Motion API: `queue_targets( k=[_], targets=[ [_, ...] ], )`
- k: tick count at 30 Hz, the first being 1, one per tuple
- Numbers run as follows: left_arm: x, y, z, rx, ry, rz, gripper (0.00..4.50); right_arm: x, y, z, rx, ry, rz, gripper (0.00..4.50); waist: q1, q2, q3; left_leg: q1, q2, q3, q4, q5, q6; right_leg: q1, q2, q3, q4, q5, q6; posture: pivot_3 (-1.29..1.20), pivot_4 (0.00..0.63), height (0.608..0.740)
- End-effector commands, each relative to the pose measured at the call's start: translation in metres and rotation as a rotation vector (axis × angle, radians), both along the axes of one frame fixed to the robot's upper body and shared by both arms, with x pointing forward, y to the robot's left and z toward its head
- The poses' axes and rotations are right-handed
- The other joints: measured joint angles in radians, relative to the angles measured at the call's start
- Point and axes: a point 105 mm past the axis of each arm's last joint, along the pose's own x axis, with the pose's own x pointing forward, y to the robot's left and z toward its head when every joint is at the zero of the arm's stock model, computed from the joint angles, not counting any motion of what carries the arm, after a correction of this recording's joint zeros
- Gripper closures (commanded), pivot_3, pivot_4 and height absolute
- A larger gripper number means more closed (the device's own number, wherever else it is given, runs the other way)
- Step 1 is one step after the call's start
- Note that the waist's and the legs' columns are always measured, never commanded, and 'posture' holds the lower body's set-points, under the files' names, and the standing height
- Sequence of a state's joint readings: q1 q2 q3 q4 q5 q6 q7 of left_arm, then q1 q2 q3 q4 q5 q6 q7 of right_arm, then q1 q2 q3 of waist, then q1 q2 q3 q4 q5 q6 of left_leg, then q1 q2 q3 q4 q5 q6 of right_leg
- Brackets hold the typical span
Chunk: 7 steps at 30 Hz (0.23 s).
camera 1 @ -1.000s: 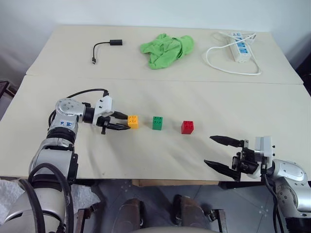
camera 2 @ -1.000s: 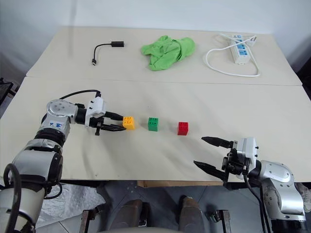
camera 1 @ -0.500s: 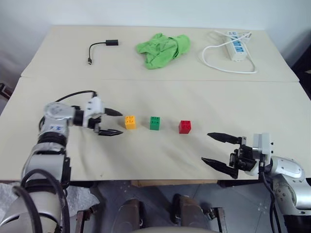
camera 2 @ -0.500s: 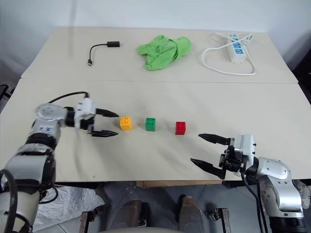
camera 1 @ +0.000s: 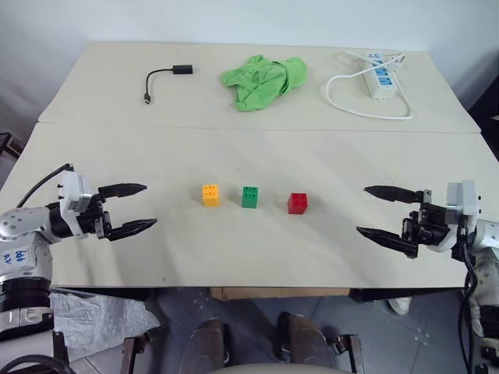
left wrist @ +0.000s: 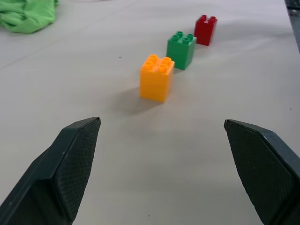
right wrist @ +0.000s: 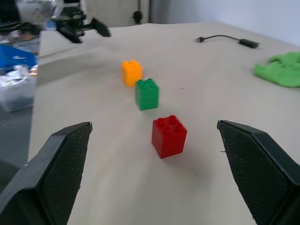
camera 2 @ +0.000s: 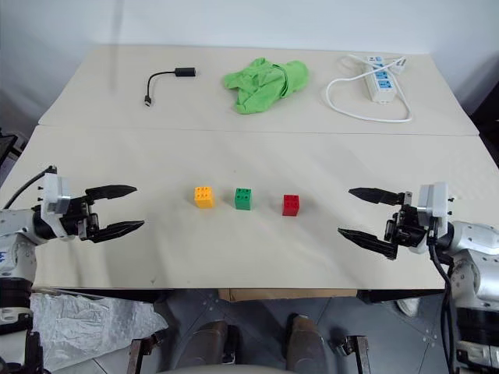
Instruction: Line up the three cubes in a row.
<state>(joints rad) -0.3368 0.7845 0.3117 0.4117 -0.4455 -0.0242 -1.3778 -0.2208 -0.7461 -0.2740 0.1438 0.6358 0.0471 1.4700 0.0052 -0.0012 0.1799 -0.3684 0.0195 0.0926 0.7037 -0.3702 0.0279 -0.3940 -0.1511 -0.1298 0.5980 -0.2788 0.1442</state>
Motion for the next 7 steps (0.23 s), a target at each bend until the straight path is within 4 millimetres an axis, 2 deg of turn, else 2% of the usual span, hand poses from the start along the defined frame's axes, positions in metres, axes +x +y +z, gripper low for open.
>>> queue_targets(
  k=[1, 7],
  targets=[
    [-0.0021, -0.0019, 0.0120, 0.003, -0.070, 0.017, 0.01, -0.0006, -0.0004, 0.0008, -0.027, -0.005, 0.063, 0.00, -0.003, 0.000, 0.000, 0.000, 0.000, 0.000, 0.000, 0.000, 0.000, 0.000, 0.000, 0.000, 0.000, 0.000, 0.000, 0.00, 0.150, 0.740],
    [-0.0005, 0.0040, 0.0083, 0.028, -0.084, 0.063, 0.01, 0.0042, 0.0049, -0.0039, -0.070, -0.012, 0.083, 0.00, -0.009, 0.000, 0.000, 0.000, 0.000, 0.001, 0.000, 0.000, 0.000, 0.000, 0.000, 0.000, 0.000, 0.000, 0.000, 0.00, 0.150, 0.740]
  ],
)
